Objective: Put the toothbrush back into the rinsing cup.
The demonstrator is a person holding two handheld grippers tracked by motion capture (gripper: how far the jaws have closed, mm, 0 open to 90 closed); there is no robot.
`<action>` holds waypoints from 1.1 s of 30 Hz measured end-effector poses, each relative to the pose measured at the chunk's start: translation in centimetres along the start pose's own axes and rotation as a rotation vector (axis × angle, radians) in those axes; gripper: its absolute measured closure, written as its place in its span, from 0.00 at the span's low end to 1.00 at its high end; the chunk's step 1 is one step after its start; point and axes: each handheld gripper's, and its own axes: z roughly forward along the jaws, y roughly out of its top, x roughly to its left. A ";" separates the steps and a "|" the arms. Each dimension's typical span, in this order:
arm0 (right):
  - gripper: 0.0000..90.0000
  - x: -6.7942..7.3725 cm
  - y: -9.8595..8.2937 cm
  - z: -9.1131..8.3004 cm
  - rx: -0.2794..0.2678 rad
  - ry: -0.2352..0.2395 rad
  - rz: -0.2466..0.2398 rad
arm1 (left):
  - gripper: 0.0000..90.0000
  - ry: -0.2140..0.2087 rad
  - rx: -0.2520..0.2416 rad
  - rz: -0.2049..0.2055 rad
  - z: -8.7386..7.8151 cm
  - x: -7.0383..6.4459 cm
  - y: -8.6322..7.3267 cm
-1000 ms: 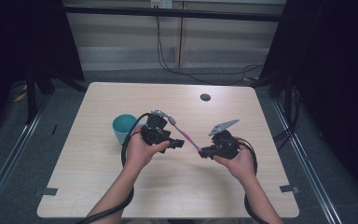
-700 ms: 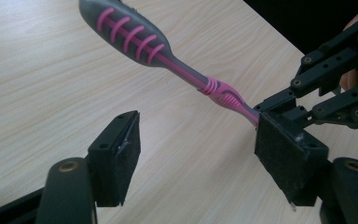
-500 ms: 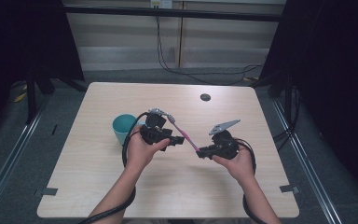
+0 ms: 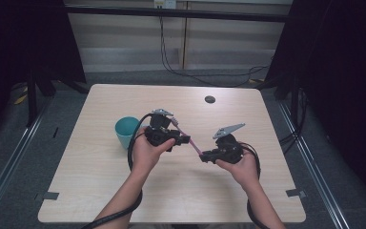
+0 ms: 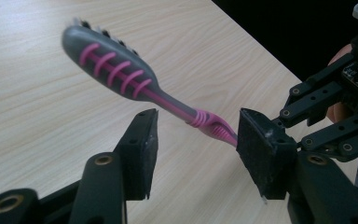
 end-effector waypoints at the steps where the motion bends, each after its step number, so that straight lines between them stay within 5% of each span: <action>1: 0.91 0.0 0.0 0.0 -0.002 -0.001 -0.003 | 0.55 -0.001 0.003 0.002 0.1 0.0 0.0; 33: 0.91 0.7 0.3 1.0 -0.026 0.005 0.016 | 0.81 -0.073 -0.080 -0.116 -0.3 0.7 -0.1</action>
